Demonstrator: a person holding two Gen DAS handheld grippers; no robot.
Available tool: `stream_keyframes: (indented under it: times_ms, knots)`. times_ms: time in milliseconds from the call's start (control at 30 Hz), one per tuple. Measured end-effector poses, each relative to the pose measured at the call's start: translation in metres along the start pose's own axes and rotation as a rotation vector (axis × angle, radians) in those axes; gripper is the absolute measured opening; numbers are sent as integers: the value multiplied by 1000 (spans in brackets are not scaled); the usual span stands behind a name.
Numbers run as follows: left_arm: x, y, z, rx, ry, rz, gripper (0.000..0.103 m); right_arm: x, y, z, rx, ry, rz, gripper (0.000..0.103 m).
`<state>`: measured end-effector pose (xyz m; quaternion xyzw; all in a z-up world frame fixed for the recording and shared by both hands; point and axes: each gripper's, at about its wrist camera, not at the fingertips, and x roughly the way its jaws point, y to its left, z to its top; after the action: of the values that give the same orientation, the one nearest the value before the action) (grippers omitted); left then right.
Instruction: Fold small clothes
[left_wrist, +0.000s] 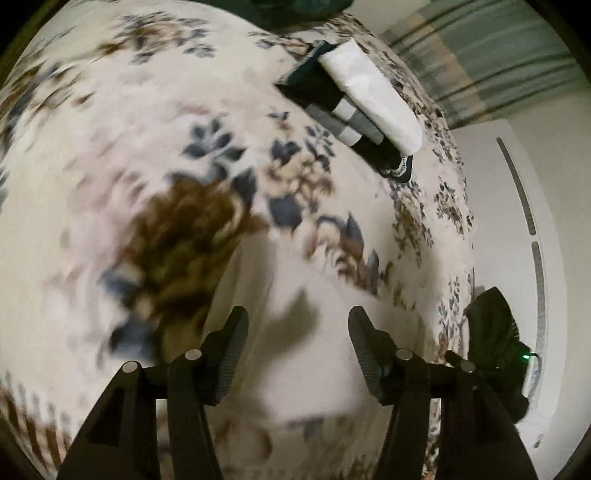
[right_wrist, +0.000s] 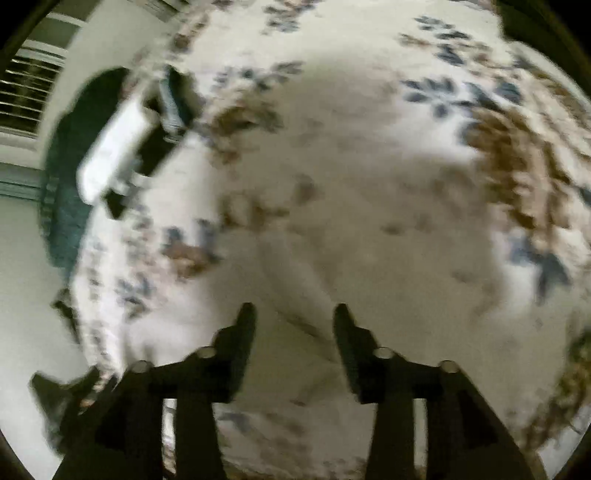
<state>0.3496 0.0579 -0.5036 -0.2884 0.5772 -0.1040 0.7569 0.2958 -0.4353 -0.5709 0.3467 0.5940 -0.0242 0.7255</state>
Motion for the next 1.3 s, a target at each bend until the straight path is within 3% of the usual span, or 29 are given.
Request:
stream_keyframes:
  times_ms: [100,133,167,233,300,367,467,533,567,633,733,800,867,900,933,967,1000,1033,1300]
  knots:
    - [41,12,19,-22,39,13,54,21,8,13,12,10,140,55]
    - [55,22,23,-32,55,64,54,31,7,19,32,14,168,55]
    - [67,32,25,-51,77,85,54,40,5,23,55,15,176,55]
    - [81,53,25,-138,119,51,55,60,-7,32,107,25,160,55]
    - [79,64,21,-192,109,-4,56,75,-20,39,143,43,110,53]
    - [72,63,17,-172,107,12,56,86,-30,40,147,59,67,52]
    - [49,61,11,-175,84,5,54,76,-34,39,149,64,84,53]
    - [32,61,9,-149,59,-2,56,62,-38,40,146,60,103,61]
    - [29,63,7,-141,61,-10,64,56,-41,41,142,66,112,69]
    - [39,75,3,-151,108,-52,66,55,-52,40,137,112,148,74]
    - [75,94,-7,-238,231,-175,66,79,-73,32,152,269,225,74]
    - [83,92,-7,-240,238,-206,66,100,-81,23,171,339,274,74]
    - [85,79,-3,-198,229,-225,64,109,-78,21,171,346,311,74]
    - [83,72,-2,-176,216,-215,61,110,-76,21,172,345,326,73]
    - [82,63,-1,-144,206,-215,34,112,-72,19,173,345,351,69]
    - [82,55,-1,-115,209,-186,14,114,-65,16,167,343,383,48]
    - [81,50,0,-96,206,-169,14,115,-61,14,161,345,381,26]
    - [76,44,2,-79,190,-167,14,117,-58,13,157,347,357,22]
    - [38,10,25,6,166,-166,13,78,-15,13,151,245,309,15]
